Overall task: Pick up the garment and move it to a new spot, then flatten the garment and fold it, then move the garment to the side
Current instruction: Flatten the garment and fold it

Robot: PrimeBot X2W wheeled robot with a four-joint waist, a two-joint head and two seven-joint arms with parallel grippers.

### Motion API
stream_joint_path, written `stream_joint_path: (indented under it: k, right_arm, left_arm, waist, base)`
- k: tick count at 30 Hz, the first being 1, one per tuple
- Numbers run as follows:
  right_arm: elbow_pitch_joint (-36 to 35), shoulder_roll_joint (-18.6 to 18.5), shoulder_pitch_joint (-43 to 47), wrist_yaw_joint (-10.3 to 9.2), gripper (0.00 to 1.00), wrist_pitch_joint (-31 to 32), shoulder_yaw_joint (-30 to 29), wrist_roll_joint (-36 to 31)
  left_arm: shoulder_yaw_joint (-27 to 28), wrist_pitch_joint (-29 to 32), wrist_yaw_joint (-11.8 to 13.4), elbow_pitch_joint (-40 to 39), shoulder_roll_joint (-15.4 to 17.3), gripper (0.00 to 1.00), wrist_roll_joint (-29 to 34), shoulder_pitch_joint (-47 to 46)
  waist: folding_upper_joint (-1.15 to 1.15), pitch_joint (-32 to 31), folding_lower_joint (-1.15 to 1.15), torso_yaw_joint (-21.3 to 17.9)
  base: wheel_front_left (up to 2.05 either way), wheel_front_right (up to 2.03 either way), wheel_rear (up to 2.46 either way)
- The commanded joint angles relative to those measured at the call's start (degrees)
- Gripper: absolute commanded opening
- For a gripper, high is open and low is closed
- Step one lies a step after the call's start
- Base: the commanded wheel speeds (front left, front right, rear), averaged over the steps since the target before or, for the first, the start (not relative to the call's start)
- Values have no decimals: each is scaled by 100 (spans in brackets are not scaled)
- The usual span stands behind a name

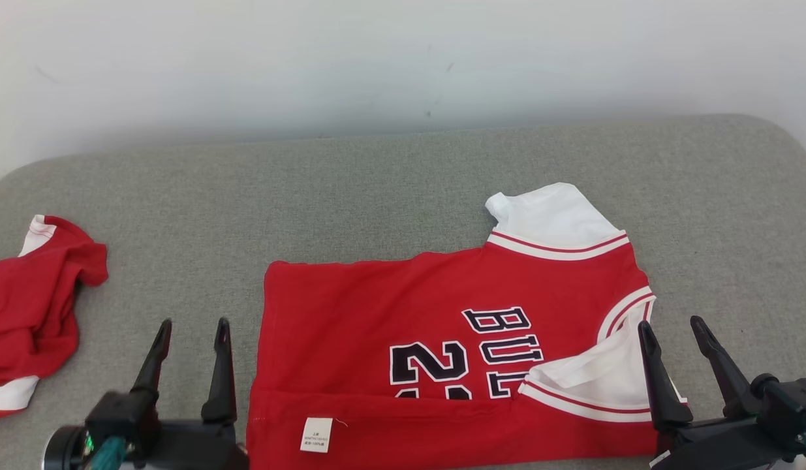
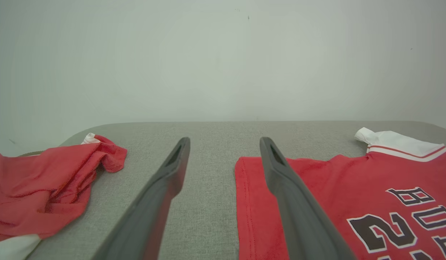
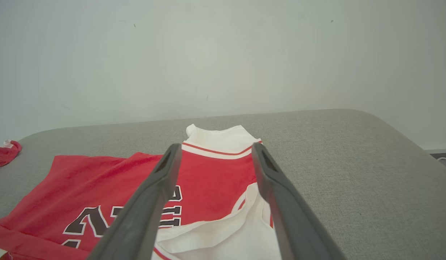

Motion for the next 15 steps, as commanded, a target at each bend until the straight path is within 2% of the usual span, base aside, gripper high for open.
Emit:
stream_joint_path:
  k: [1,2,7,8,15]
  right_arm:
    - [-39,1,20,-5,100,-6,-3,7]
    - [-39,1,20,-5,100,-6,-3,7]
    - [-51,-34,-89,-6,100,-21,57,41]
    - [-51,-28,-168,-6,100,-53,117,59]
    - [46,-40,-382,-6,100,-201,201,128]
  left_arm:
    - [-52,112,-160,91,46,100,-137,-254]
    - [-52,112,-160,91,46,100,-137,-254]
    - [-178,570,-694,549,75,100,-434,-1031]
    - [-177,824,-1017,1049,45,100,-708,-1506]
    - [-107,1533,-1603,2385,24,100,-1317,-2502]
  waist:
    - [0,46,0,-26]
    - [0,46,0,-26]
    - [0,191,0,-171]
    - [0,340,0,-309]
    - [0,772,0,-561]
  base:
    - [0,0,0]
    - [0,0,0]
    - [0,0,0]
    - [0,0,0]
    - [0,0,0]
